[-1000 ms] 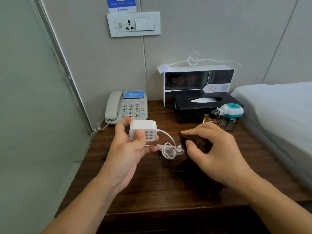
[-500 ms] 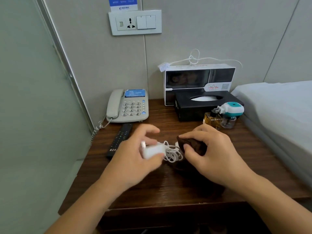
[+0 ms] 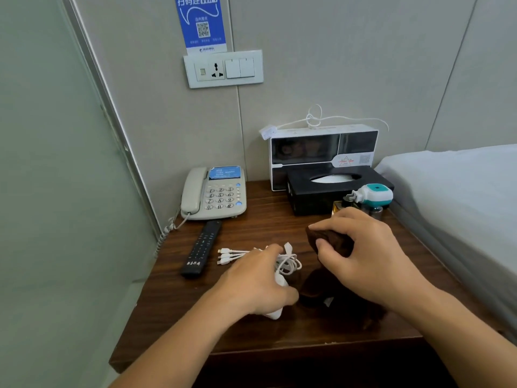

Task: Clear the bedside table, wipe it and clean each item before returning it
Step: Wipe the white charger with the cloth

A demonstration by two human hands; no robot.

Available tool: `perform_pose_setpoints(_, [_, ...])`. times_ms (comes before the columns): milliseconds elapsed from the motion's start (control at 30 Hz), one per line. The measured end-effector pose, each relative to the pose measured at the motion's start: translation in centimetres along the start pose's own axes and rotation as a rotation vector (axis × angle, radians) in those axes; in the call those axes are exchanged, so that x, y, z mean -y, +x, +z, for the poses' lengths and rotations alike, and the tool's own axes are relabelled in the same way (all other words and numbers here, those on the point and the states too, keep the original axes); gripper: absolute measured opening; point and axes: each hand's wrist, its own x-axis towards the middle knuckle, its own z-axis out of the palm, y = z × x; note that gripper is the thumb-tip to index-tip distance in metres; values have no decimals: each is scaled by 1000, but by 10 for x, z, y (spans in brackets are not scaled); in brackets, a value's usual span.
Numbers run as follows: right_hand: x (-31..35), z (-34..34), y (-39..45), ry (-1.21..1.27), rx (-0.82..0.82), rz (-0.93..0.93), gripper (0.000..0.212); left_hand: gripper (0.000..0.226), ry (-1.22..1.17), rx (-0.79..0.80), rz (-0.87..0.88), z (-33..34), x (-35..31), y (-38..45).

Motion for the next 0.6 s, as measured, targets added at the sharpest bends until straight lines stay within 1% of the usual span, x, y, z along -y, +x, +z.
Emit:
perform_pose_setpoints(100, [-2,-5,0,-15,20,-7,31,57,-50,-68,-4,1,-6,10])
perform_pose_setpoints(167, [-3,-9,1,-26,25,-9,32,49,-91,-117,-5,2,-9,17])
perform_pose_setpoints(333, [-7,-15,4,-3,-17,-21,32,47,-114,-260,36,-12,-14,43])
perform_pose_setpoints(467, [-11,-17,8,6,-30,-18,31,45,-88,-273,-29,-30,-12,83])
perform_pose_setpoints(533, [-13,-17,9,17,-44,-15,30,47,-84,-257,-76,-36,-10,106])
perform_pose_setpoints(600, [-14,-17,9,23,-53,-18,29,42,-64,-226,-123,-42,-7,129])
